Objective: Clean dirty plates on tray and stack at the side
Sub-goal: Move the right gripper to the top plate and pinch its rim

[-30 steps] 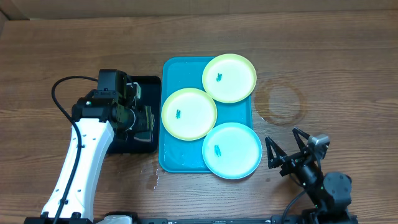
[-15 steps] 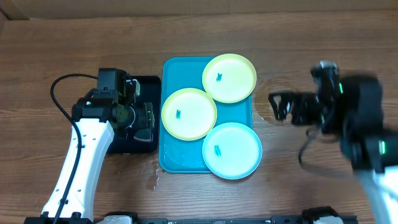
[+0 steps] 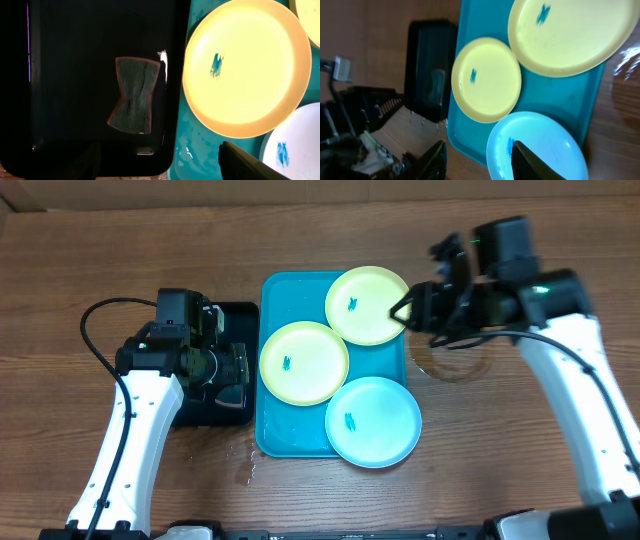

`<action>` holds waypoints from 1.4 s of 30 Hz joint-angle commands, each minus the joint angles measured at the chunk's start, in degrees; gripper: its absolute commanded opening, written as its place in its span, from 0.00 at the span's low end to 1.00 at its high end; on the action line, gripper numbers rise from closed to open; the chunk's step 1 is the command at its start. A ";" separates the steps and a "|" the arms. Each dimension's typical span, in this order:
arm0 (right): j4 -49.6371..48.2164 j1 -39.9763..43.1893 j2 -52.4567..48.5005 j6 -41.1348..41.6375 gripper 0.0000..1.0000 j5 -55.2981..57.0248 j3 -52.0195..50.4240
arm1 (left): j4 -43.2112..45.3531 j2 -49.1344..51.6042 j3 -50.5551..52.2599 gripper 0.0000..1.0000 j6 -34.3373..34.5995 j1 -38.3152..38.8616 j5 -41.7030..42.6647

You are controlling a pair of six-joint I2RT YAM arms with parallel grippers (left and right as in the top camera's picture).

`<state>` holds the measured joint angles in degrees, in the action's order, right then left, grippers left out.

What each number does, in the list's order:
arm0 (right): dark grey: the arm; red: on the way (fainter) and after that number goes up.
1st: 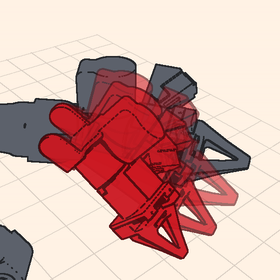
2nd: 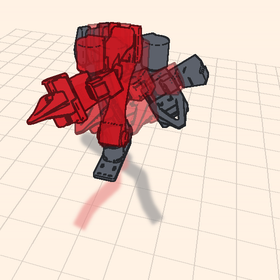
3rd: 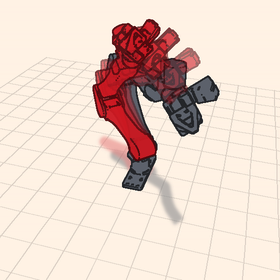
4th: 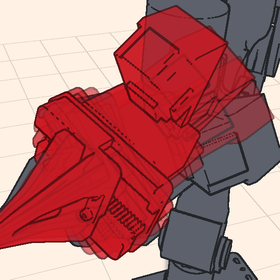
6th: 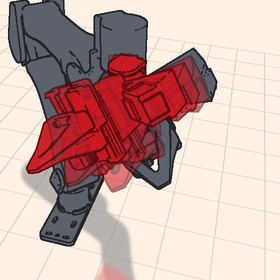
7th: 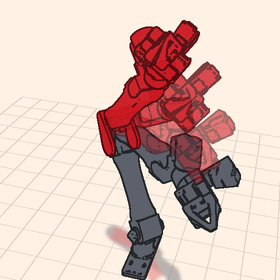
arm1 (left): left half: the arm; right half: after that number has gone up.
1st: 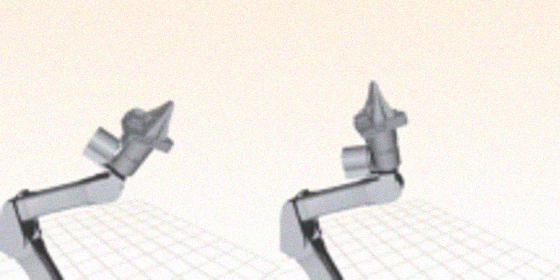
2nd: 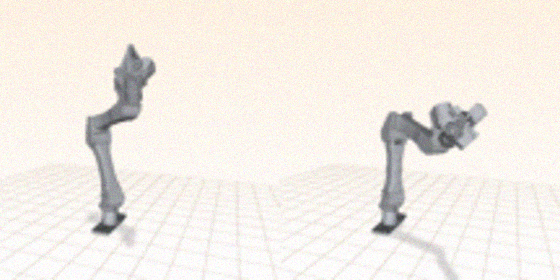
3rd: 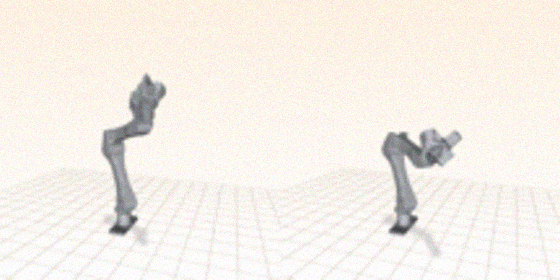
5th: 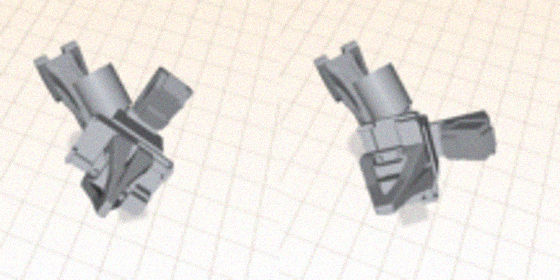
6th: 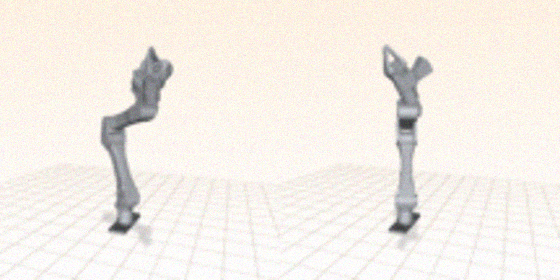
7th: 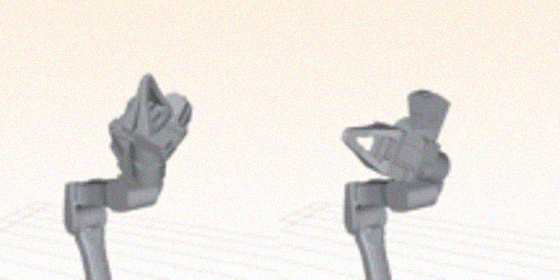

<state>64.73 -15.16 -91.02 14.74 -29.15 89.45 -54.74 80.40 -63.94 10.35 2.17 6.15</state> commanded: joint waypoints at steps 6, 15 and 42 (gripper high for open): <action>-0.68 -13.42 -8.61 11.41 0.51 18.25 -0.31 | -0.07 0.22 -0.07 0.76 0.42 0.11 -0.42; -5.57 -17.88 -18.47 14.03 0.50 20.15 -0.31 | -0.33 0.22 -0.07 0.77 0.42 0.11 -0.37; -12.83 -17.90 -28.63 19.61 0.26 26.75 -2.75 | -0.74 0.22 -0.04 0.77 0.61 0.11 -0.39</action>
<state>52.51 -33.04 -119.22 32.73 -4.05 88.18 -55.57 80.40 -63.94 10.35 2.17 6.17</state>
